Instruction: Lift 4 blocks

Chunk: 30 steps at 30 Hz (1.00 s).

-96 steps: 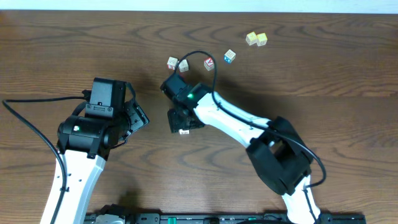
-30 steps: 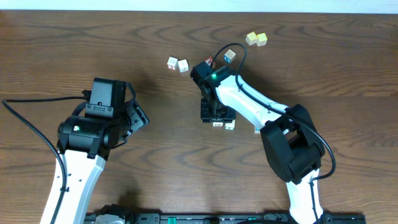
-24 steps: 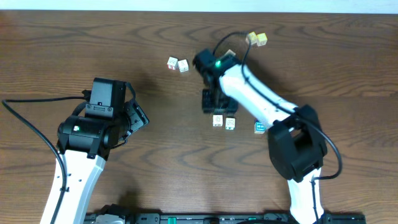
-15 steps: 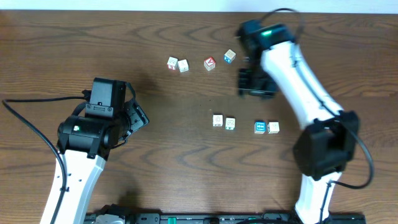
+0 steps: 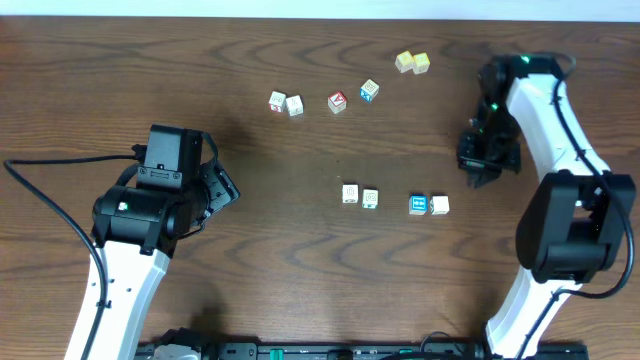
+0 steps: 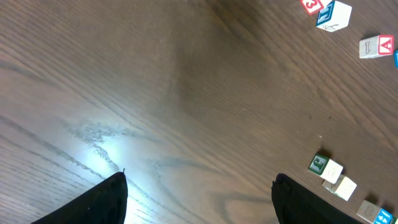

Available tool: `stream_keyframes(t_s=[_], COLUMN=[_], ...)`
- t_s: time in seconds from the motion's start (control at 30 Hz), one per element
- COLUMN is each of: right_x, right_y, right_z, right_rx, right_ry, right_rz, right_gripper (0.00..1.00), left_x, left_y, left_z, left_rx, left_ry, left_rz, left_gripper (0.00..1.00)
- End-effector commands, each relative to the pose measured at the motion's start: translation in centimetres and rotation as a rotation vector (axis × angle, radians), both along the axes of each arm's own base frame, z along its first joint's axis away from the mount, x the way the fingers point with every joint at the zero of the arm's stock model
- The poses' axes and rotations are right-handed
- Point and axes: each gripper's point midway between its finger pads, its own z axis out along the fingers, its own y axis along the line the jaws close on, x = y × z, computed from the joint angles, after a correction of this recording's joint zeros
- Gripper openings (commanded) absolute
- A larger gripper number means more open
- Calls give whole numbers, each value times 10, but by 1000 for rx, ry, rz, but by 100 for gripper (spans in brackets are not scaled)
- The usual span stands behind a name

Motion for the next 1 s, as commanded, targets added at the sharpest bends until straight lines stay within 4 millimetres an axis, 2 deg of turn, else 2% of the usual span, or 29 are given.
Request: stream_keyframes(t_s=[0.0, 0.1, 0.37, 0.63, 0.97], right_x=[-17, -25, -28, -33, -21], right_y=[-2, -2, 21, 49, 66], right_z=[-19, -34, -58, -74, -78], right_rx=[99, 134, 232, 310, 326], right_ry=[36, 48, 20, 7, -48], right_rz=[5, -19, -30, -32, 0], right_gripper=[1, 1, 1, 1, 2], left_x=[2, 3, 0, 1, 16], left_y=[2, 2, -4, -16, -56], left_z=[6, 7, -3, -29, -74], left_rx=[-1, 0, -27, -62, -193], left_ry=[-17, -22, 14, 127, 262], left_rz=[8, 9, -4, -50, -281], left_gripper=[75, 75, 75, 75, 74])
